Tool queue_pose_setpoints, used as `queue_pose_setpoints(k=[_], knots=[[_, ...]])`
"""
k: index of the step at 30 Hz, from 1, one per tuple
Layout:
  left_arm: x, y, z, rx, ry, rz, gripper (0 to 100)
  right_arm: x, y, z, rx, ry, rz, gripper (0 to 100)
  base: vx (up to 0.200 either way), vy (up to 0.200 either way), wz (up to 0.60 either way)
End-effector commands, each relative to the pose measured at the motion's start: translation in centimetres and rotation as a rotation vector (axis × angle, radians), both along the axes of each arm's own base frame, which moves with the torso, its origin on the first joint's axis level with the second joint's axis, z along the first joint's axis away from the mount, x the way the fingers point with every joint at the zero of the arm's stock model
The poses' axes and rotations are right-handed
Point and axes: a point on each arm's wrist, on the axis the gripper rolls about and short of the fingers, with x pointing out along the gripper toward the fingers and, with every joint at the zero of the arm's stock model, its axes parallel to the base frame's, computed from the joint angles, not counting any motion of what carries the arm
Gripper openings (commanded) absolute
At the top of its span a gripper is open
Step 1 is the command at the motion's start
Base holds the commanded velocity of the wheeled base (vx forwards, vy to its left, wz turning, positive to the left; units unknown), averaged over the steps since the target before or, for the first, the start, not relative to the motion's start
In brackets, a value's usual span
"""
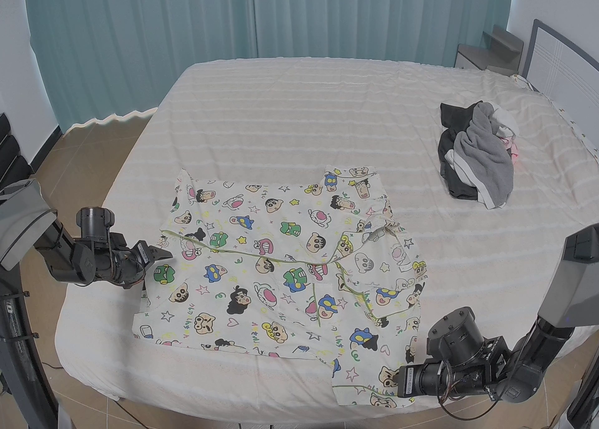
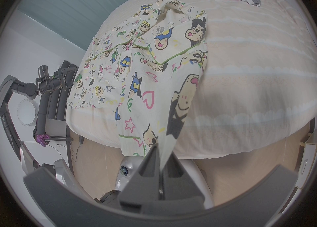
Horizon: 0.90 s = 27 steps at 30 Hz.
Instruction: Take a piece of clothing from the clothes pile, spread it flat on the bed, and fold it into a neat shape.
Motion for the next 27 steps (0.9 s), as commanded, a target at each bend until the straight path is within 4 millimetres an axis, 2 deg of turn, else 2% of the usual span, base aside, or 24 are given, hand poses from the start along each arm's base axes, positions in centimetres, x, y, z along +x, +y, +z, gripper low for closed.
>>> queue_pose_setpoints(k=[1, 18, 27], knots=[[0.6, 0.2, -0.5, 0.008, 0.002, 0.013, 0, 0.0, 0.0, 0.0, 0.004, -0.003, 0.001, 0, 0.000, 0.000, 0.00], [2.9, 2.0, 2.1, 0.042, -0.091, 0.065, 0, 0.0, 0.0, 0.0, 0.003, -0.001, 0.000, 0, 0.000, 0.000, 0.00], [3.9, 3.3, 2.3, 0.052, -0.080, 0.100, 0, 0.0, 0.0, -0.1, 0.002, 0.000, 0.000, 0, 0.000, 0.000, 0.00]])
